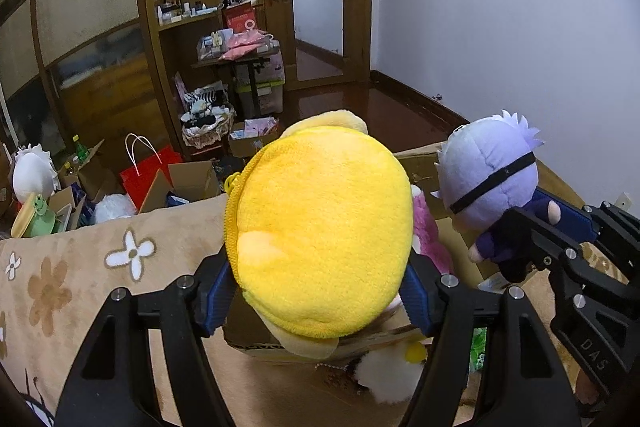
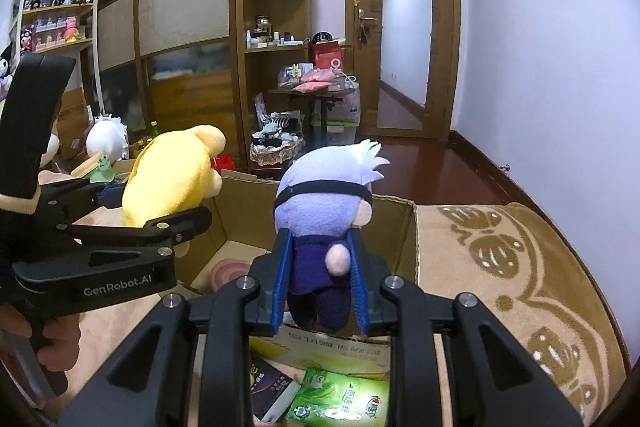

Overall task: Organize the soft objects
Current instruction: 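Lift both plushes and carry them over the cardboard box, then open both tools to drop the plushes into the box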

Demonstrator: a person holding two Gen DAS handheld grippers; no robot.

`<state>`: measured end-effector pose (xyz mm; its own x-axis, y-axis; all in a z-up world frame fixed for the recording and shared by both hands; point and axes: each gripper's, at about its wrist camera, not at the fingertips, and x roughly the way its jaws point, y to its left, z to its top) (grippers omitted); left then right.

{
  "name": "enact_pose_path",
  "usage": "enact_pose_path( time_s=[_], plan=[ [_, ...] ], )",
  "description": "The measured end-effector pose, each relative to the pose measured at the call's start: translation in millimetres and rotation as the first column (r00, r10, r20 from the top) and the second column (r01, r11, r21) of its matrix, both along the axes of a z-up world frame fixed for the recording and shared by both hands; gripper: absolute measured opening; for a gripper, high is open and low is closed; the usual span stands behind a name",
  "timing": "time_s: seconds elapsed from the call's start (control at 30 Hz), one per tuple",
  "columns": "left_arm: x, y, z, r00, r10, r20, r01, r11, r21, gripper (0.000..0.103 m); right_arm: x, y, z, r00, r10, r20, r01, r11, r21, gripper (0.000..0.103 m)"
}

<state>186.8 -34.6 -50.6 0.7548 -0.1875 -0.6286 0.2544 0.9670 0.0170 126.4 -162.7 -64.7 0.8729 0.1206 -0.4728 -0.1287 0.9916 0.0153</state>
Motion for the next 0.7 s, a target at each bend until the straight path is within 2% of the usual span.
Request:
enact_pose_path(
  time_s=[0.27,0.5,0.53,0.63,0.7],
  plan=[
    [1.3,3.8,-0.4,1.000,0.018,0.001,-0.018,1.000,-0.015,0.078,1.4,-1.0,-2.1,1.000,-0.005,-0.018,0.005,1.000,-0.002,0.030],
    [-0.6,5.8,-1.4,1.000,0.022,-0.004,-0.022,1.000,-0.010,0.091,2.4,-8.8,-4.0,0.999,-0.018,-0.032,0.019,0.999,0.030,0.032],
    [-1.0,6.2,-1.9,1.000,0.026,-0.006,-0.026,1.000,-0.011,0.092,2.3,-10.3,-3.7,0.999,-0.019,-0.033,0.020,0.999,0.036,0.035],
    [-3.0,6.6,-4.0,0.999,0.038,-0.010,-0.038,0.999,-0.004,0.095,0.0,-15.5,-1.7,0.999,-0.032,-0.031,0.034,0.998,0.058,0.053],
    [-4.1,6.0,-4.2,0.999,0.049,-0.013,-0.049,0.999,0.007,0.097,-3.2,-17.0,1.4,0.999,-0.040,-0.027,0.042,0.997,0.061,0.056]
  ],
)
